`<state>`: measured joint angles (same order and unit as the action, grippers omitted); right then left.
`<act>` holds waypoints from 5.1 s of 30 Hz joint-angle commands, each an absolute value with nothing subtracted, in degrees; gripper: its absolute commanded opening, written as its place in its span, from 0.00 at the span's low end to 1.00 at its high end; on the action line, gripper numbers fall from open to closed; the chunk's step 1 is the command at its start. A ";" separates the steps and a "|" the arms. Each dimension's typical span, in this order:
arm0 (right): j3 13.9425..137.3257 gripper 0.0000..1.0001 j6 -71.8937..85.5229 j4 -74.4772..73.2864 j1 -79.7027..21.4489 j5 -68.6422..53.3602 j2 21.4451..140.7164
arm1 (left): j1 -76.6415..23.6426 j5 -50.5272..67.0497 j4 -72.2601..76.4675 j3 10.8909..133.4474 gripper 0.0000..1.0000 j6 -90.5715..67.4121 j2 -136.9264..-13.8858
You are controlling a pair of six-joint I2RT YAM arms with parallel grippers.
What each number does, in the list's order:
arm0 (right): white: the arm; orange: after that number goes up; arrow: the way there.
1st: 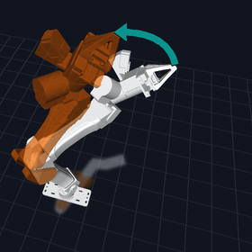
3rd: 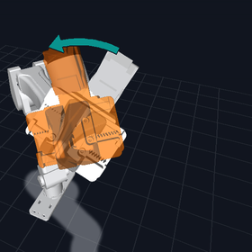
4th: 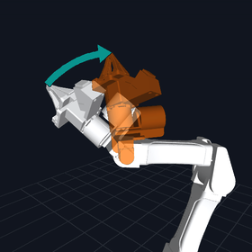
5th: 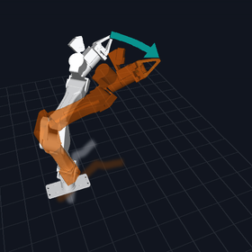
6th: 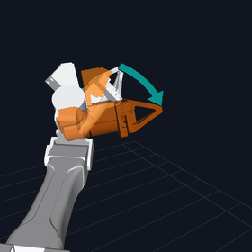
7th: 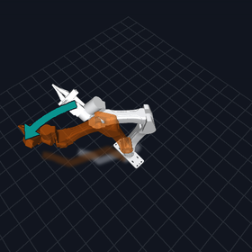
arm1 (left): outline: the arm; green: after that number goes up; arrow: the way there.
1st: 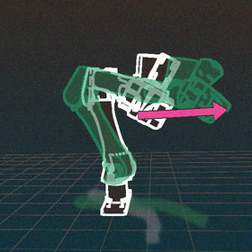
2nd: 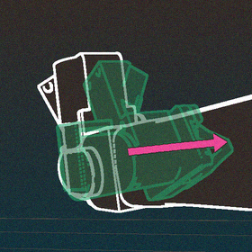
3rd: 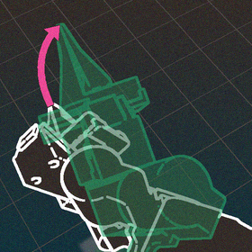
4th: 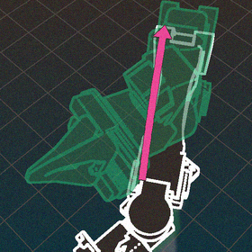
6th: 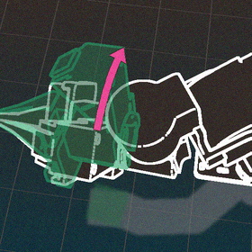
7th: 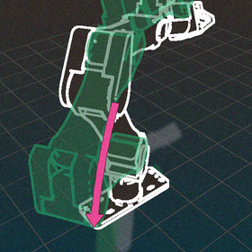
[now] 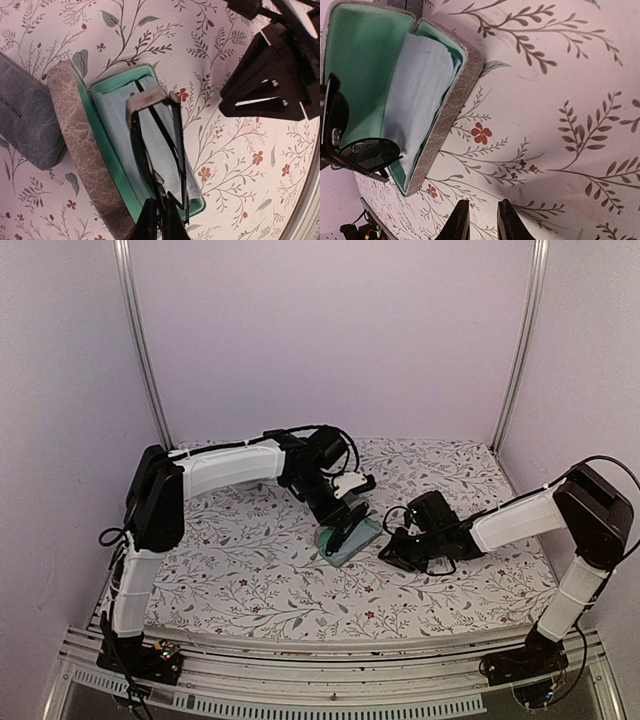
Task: Organize the sunglasses
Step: Place the sunglasses in the sunglasses case, then adjust the sunglasses case at the center of the board, then adjust the sunglasses in the sunglasses case.
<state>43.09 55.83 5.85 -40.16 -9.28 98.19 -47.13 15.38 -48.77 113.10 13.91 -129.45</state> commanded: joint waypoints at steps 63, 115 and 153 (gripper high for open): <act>48.32 0.10 58.06 4.91 -40.65 -6.15 103.91 | -31.20 18.43 -29.63 92.86 0.42 -15.96 -124.26; 53.62 0.20 63.49 20.58 -38.87 -20.65 111.05 | -35.13 30.33 -19.25 81.04 0.22 -21.53 -124.28; 51.69 0.28 68.36 21.87 -39.20 -24.41 111.15 | -35.24 29.26 -20.00 81.48 0.26 -21.37 -122.73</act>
<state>52.73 70.63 24.36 -38.76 -26.35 112.36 -34.41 30.85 -17.56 81.58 -21.54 -124.36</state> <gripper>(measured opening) 0.237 0.244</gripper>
